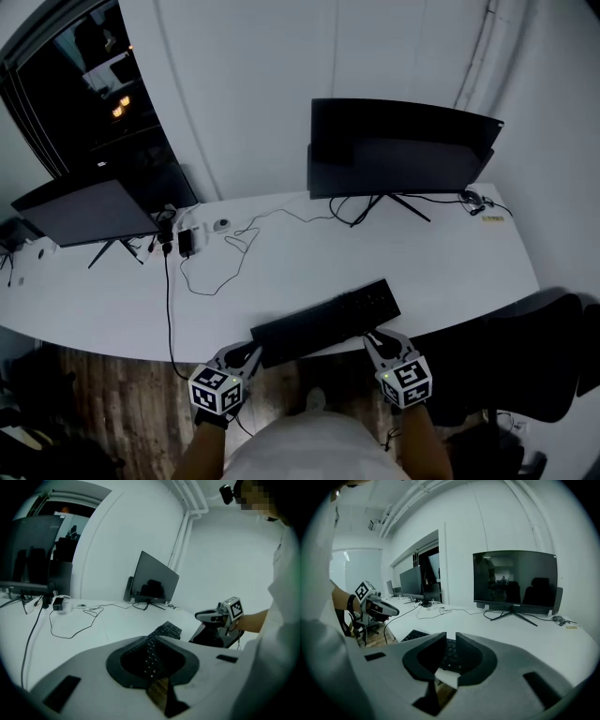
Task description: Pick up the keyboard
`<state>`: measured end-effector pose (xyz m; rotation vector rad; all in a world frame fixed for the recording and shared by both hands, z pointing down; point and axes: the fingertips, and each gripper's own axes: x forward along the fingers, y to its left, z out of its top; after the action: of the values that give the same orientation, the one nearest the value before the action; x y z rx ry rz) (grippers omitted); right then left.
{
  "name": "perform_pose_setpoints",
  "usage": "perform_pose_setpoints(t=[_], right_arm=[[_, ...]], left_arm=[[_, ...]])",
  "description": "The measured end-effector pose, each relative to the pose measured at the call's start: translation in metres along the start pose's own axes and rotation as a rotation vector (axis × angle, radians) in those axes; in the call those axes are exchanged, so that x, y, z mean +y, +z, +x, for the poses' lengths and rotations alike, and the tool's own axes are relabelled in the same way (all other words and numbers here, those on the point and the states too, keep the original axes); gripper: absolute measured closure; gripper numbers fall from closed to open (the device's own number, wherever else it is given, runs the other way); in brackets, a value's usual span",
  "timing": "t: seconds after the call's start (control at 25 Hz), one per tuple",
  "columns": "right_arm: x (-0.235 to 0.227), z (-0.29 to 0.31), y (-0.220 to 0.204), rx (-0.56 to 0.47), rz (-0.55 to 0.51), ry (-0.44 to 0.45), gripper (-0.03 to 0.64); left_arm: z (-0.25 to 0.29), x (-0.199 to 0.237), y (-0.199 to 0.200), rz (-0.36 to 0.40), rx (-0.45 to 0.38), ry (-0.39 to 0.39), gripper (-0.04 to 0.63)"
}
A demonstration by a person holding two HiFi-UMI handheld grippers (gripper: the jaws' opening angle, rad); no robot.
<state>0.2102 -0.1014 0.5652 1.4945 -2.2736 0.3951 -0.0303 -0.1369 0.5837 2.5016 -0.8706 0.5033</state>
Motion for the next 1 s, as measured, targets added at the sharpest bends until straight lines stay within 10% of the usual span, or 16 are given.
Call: perform_pose_setpoints(t=[0.72,1.0], right_arm=[[-0.129,0.066,-0.088,0.318,0.161,-0.03,0.355],[-0.153,0.092,-0.114,0.452,0.221,0.018,0.249]], left_arm=[[0.05,0.045,-0.072,-0.187,0.287,0.192,0.347],[0.067,0.047,-0.092,-0.28,0.372,0.149,0.299]])
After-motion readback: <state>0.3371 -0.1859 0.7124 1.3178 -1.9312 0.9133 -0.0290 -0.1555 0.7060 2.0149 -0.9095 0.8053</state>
